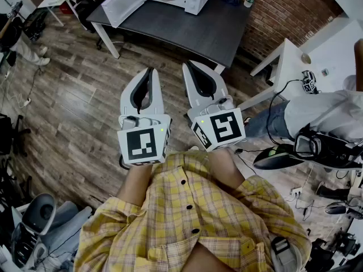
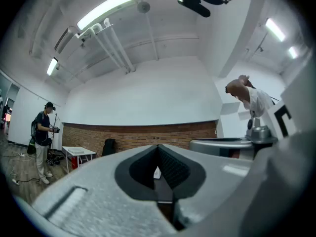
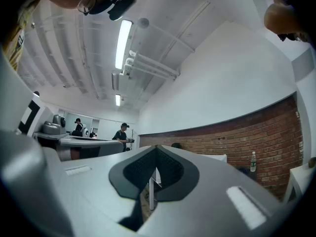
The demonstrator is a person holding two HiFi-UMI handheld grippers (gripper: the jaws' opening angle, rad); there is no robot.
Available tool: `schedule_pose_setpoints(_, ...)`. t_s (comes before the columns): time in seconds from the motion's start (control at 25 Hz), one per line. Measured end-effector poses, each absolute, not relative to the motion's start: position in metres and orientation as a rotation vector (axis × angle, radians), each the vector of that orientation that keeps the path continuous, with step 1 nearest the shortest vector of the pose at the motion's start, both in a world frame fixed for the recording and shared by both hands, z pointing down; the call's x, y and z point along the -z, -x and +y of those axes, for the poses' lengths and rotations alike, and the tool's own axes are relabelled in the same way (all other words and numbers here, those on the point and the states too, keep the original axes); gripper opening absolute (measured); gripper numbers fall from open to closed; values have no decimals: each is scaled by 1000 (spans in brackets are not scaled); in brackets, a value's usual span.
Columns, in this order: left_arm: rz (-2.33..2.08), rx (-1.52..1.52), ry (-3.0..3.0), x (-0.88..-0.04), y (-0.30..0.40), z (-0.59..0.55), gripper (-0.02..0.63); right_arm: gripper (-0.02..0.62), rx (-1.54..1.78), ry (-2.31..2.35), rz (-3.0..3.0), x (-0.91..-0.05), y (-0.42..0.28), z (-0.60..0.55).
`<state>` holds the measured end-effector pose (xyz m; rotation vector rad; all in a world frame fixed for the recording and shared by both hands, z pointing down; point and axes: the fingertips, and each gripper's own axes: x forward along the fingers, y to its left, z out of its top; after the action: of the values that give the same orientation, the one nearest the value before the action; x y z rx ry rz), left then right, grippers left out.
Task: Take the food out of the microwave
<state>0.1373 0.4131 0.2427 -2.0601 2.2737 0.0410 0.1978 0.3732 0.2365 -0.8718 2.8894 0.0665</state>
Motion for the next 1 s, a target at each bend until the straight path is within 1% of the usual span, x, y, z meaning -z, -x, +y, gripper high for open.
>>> schedule_pose_setpoints(0.4,2314,-51,2023,-249,-154,397,2,3,-59,818,2895,-239,-217,357)
schedule_pose_setpoints(0.68,2366,-69,1966,-258,-177,385,2,2,-77,793,2911,-246,-243,338)
schedule_pose_setpoints(1.0,2406,-55,1933,-270,-194,367,2,3,3,744,2923,-261,-257,315)
